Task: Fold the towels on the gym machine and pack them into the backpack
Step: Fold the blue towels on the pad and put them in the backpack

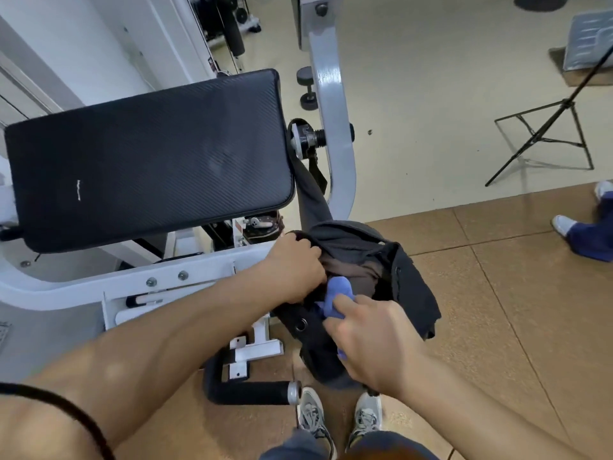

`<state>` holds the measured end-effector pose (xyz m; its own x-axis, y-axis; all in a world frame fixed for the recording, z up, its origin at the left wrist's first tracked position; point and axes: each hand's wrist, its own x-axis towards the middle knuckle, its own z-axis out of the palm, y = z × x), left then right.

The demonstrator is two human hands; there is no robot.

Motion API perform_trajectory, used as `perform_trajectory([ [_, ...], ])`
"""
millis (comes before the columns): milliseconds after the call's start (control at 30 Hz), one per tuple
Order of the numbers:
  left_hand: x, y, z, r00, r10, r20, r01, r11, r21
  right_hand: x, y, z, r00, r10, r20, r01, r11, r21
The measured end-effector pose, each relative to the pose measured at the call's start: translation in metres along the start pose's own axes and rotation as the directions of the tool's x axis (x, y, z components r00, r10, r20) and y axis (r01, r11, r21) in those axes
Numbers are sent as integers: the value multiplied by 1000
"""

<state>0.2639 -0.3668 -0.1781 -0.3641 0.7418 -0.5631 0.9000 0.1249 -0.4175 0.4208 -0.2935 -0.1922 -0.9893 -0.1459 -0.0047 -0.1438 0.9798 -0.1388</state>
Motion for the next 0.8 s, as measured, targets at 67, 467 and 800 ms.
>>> perform_trajectory([
  [67, 11, 5, 4, 999, -39, -3, 39, 989, 146, 0, -2, -4, 1000, 6, 0, -6, 1000, 24],
  [467, 30, -30, 3, 973, -121, -197, 124, 992, 3, 11, -16, -15, 968, 137, 209, -191, 944, 267],
  [800, 19, -6, 6, 876, 478, 65, -479, 878, 0, 22, -32, -11, 951, 104, 290, -201, 923, 328],
])
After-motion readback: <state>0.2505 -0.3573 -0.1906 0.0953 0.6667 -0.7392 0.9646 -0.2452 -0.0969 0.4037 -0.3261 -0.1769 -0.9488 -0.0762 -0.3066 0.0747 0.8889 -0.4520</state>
